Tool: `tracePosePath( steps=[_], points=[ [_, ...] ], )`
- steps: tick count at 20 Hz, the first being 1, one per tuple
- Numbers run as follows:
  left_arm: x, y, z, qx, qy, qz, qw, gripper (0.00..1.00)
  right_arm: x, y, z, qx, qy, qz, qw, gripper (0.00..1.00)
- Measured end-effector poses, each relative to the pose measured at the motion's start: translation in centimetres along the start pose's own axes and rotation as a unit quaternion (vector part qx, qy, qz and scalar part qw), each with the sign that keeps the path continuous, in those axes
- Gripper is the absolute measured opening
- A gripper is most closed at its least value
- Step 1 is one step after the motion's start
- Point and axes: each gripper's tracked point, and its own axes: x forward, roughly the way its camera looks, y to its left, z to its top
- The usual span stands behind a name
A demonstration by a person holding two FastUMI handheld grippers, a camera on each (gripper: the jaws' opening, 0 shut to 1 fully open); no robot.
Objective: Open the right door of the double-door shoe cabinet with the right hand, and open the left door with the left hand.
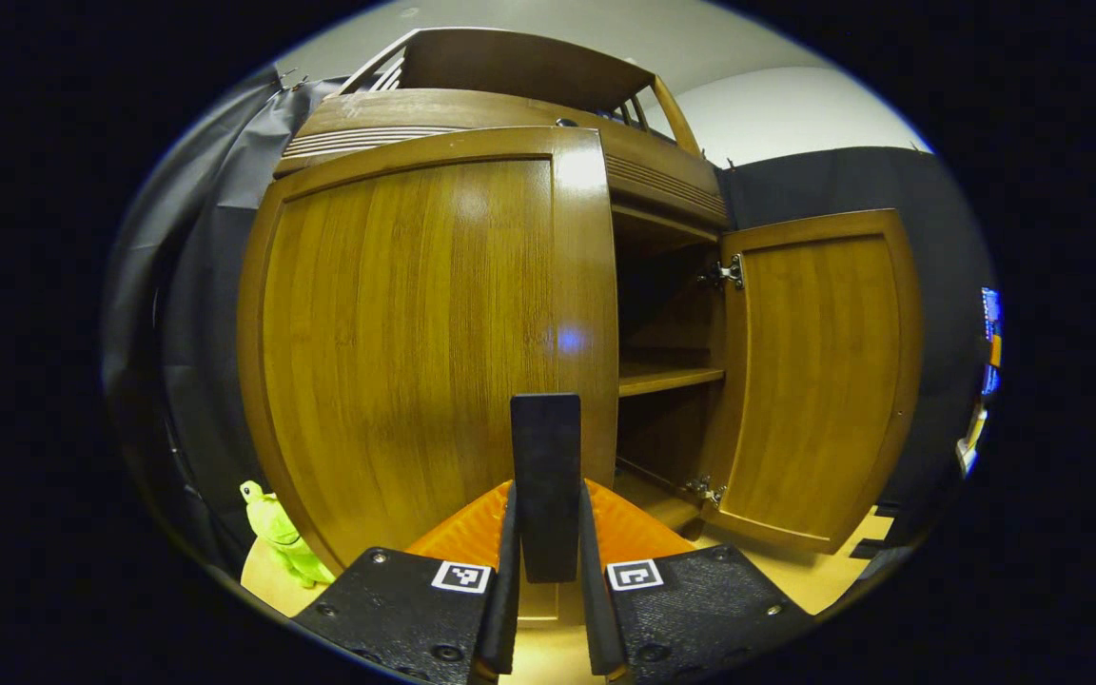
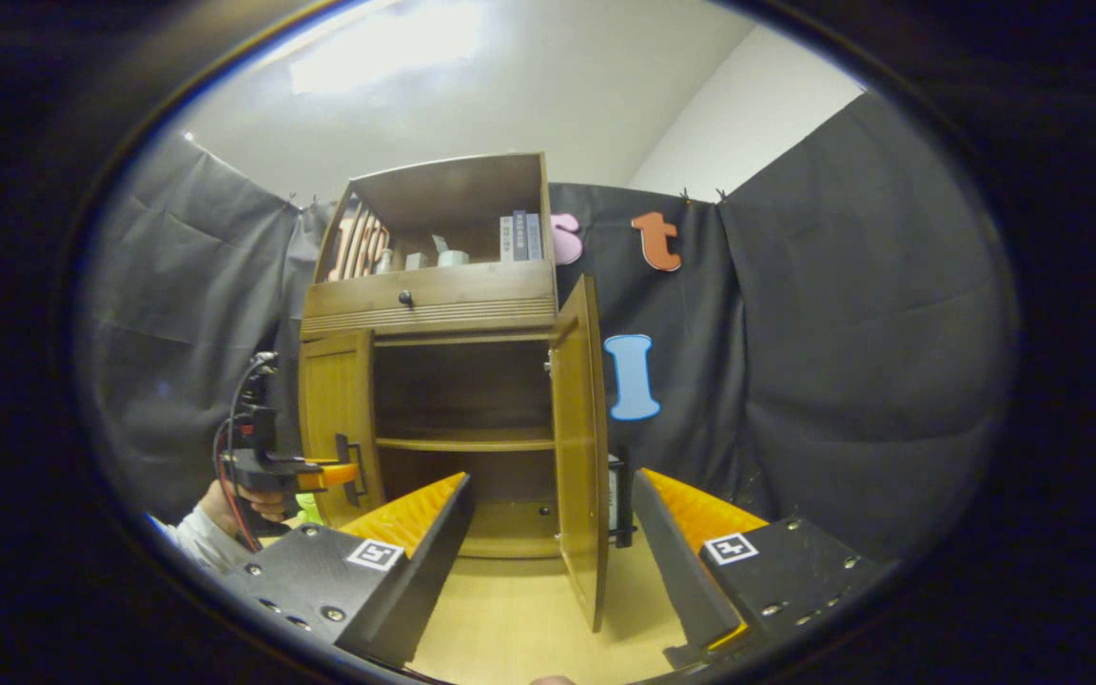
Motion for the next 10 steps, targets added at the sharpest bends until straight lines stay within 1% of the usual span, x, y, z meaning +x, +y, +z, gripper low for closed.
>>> tracePosePath(
  steps=[2, 3, 4, 6, 7, 8, 9, 10],
  points=[
    [-1.6, 0.2, 0.0, 0.001, 0.004, -0.001, 1.0, 0.31, 0.3, 1.1, -0.2, 0.006, 0.006, 0.009, 1.0, 0.99],
    [-2.4, 0.3, 0.0, 0.0, 0.005, -0.003, 1.0, 0.31, 0.4, 1.4, -0.2, 0.006, 0.008, 0.014, 1.0, 0.96],
    [-3.1, 0.5, 0.0, -0.001, 0.008, -0.004, 1.0, 0.3, 0.6, 1.6, 0.0, 0.005, 0.007, 0.014, 1.0, 0.99],
    [-4.6, 0.8, -0.1, -0.006, 0.012, -0.006, 1.0, 0.31, 1.1, 2.1, 0.4, 0.003, 0.004, 0.018, 1.0, 0.99],
    [-5.3, 0.9, -0.1, -0.007, 0.013, -0.005, 1.0, 0.31, 1.3, 2.6, 0.7, 0.003, 0.003, 0.024, 1.0, 0.96],
    [-5.8, 1.2, -0.2, -0.007, 0.013, -0.003, 1.0, 0.31, 1.4, 3.1, 0.8, 0.005, 0.002, 0.029, 1.0, 0.99],
    [-6.3, 1.5, -0.2, -0.003, 0.014, 0.001, 1.0, 0.31, 1.5, 3.5, 1.0, 0.007, 0.003, 0.035, 0.999, 0.96],
    [-6.9, 1.6, -0.2, 0.003, 0.014, 0.006, 1.0, 0.3, 1.5, 3.9, 1.0, 0.009, 0.004, 0.04, 0.999, 0.96]
  ],
)
